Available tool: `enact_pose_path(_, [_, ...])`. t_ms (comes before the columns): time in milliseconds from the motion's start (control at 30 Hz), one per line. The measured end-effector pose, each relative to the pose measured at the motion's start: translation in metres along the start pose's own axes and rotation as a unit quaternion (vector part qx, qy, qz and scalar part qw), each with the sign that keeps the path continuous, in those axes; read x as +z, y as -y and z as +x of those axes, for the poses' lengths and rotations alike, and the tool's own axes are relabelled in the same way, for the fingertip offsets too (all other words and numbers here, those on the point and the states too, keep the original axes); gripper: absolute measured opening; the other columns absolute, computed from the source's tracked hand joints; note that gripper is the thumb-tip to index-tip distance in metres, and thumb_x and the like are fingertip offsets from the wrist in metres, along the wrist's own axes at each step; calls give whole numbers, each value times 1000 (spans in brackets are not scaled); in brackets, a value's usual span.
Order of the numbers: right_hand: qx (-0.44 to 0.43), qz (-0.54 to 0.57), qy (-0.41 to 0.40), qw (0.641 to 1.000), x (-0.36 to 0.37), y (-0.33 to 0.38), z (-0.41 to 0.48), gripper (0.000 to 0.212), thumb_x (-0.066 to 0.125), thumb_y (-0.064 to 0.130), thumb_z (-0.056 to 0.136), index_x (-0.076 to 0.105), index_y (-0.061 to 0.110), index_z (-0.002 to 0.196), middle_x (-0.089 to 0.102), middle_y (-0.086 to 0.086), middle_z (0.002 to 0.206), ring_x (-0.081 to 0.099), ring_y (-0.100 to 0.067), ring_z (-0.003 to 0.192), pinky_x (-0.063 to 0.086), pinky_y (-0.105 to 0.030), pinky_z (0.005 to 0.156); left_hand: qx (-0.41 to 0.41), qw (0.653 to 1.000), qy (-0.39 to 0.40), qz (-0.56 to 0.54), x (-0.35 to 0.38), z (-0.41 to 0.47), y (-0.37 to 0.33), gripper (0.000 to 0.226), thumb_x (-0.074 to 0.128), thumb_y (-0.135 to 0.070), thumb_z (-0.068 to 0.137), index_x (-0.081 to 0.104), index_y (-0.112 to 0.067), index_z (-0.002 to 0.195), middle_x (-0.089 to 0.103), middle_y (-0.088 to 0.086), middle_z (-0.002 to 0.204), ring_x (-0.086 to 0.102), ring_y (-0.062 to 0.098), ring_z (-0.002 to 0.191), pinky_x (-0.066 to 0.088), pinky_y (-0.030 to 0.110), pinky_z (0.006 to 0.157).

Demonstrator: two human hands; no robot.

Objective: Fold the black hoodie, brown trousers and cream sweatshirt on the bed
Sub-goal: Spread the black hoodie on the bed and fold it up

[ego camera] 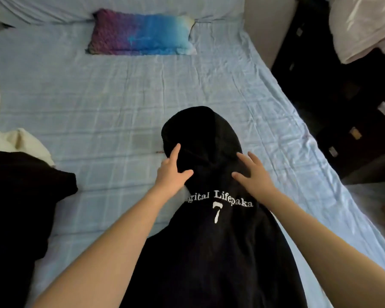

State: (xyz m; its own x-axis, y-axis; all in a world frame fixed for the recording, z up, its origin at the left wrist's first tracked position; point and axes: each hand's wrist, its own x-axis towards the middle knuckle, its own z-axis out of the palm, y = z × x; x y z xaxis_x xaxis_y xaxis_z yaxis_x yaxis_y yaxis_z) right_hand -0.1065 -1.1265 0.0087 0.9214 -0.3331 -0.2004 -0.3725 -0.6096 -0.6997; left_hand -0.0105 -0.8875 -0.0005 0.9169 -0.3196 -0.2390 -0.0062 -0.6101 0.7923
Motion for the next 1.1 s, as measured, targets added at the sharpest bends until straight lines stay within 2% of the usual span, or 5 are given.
enact_pose_path(400, [31, -69, 8, 997, 49, -115, -87, 58, 70, 37, 91, 49, 42, 144, 52, 9, 119, 54, -12, 103, 41, -26, 90, -64, 996, 63, 16, 80, -58, 94, 36, 75, -41, 83, 64, -25, 113, 70, -5, 107, 65, 17, 102, 47, 26, 82])
enact_pose_path(533, [16, -87, -17, 996, 6, -114, -75, 54, 84, 20, 78, 67, 30, 129, 62, 7, 100, 63, -19, 98, 35, -21, 82, -30, 991, -109, 65, 38, -56, 81, 33, 85, -31, 73, 73, -17, 100, 70, -6, 89, 65, 16, 85, 42, 17, 70])
enact_pose_path(800, [0, -283, -46, 958, 21, -107, -62, 66, 59, 44, 95, 34, 34, 155, 24, -17, 163, 24, -43, 147, 23, -51, 118, -12, 995, -93, 22, 68, -53, 77, 35, 58, -47, 92, 57, -24, 66, 55, -8, 73, 55, 5, 69, 34, 24, 61])
enact_pose_path(933, [-184, -199, -56, 961, 70, -62, -49, 58, 35, 55, 99, 29, 40, 155, 25, 4, 165, 13, -27, 154, 11, -51, 124, -138, 989, -38, -28, 61, -18, 75, 32, 70, -38, 88, 64, -19, 112, 65, -4, 106, 62, 17, 103, 50, 30, 90])
enact_pose_path(1100, [-107, -240, 22, 965, 123, -57, -40, 61, 33, 55, 102, 8, 48, 158, 10, 10, 169, -1, -28, 156, -2, -56, 124, -108, 988, 49, -101, 74, -11, 71, 32, 76, -17, 85, 67, -10, 115, 72, 8, 110, 69, 21, 100, 55, 32, 91])
